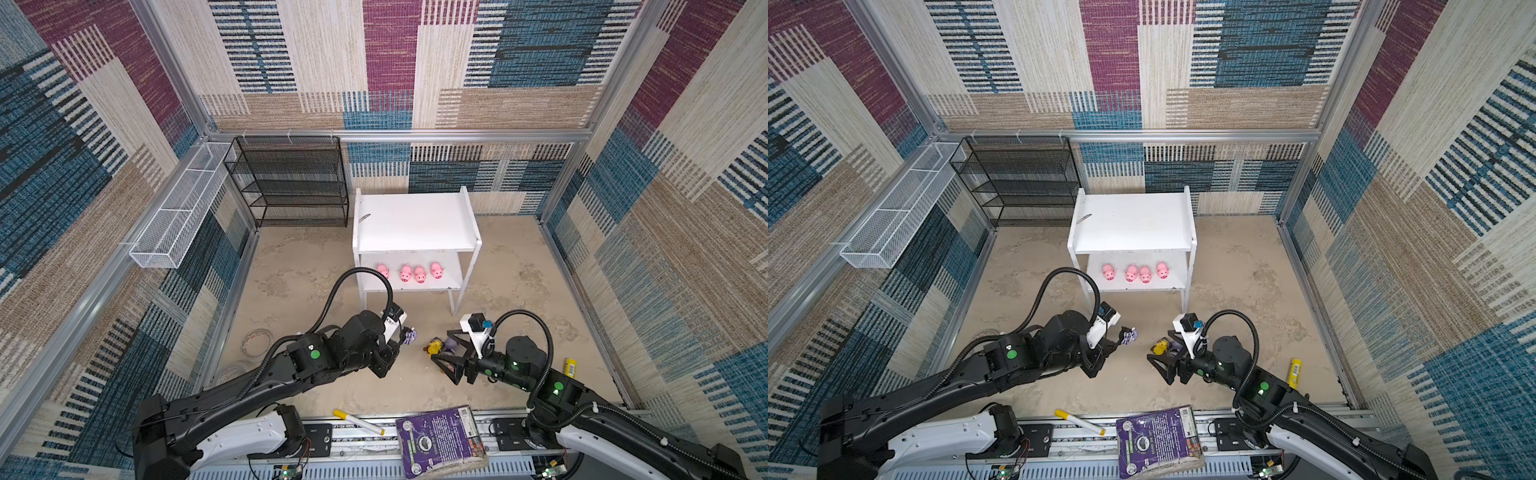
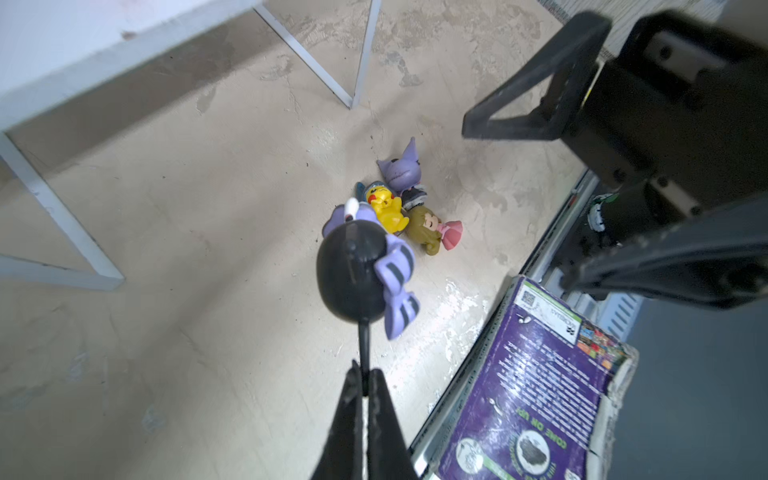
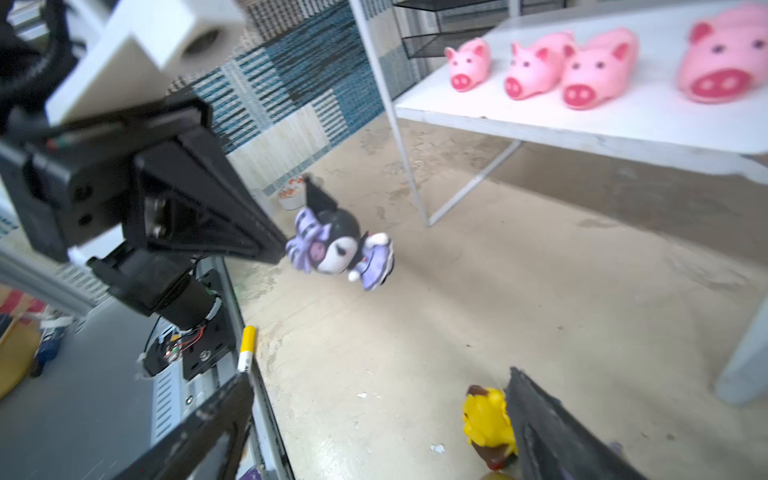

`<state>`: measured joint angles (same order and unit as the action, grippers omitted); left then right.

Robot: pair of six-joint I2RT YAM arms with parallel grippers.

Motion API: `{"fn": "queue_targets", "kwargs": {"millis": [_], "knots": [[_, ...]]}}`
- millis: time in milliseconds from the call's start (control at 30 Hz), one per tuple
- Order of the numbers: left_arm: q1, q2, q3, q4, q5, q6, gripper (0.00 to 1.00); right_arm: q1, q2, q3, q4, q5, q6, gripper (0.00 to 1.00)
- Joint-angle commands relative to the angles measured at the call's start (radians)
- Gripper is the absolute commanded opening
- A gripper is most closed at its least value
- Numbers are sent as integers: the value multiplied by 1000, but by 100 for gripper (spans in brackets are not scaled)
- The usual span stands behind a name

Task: Place and organize the plastic toys onto the shelf
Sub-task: 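Lift the Kuromi figurine with the left gripper while the right gripper draws back, then raise the held Kuromi toward the shelf top while the right gripper moves alongside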

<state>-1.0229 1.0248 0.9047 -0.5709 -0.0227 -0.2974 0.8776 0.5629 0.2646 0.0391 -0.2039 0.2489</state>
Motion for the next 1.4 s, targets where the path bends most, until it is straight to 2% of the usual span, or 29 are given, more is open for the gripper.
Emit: {"fn": "queue_targets", "kwargs": {"millis": [0,167,300,467,600,667,767,900,1033,1133,1200,1367], "knots": [[0,9,125,-300,41,48,0,56,42,22,85,-38,-83,96],[0,10,268,-460,129,190,0,157,131,101,73,6,-169,97],[0,-22,296,-477,228,294,0,190,166,150,57,31,-207,97],[0,-61,291,-487,288,383,0,211,211,193,55,-45,-236,97],[0,-62,295,-497,353,417,0,231,281,276,-13,-60,-288,97],[0,-58,294,-504,379,434,0,232,314,315,-36,-107,-317,97],[0,-55,293,-507,393,451,0,232,361,370,-82,-195,-346,97],[0,-65,300,-508,388,457,0,232,400,411,-145,-252,-371,95],[-1,-69,301,-508,382,463,0,233,407,412,-147,-277,-373,87],[0,-65,305,-508,385,469,0,232,419,420,-144,-286,-372,72],[0,-62,306,-508,383,469,0,233,423,423,-145,-293,-372,65],[-1,-57,305,-508,395,466,0,234,418,429,-153,-296,-381,58]]}}
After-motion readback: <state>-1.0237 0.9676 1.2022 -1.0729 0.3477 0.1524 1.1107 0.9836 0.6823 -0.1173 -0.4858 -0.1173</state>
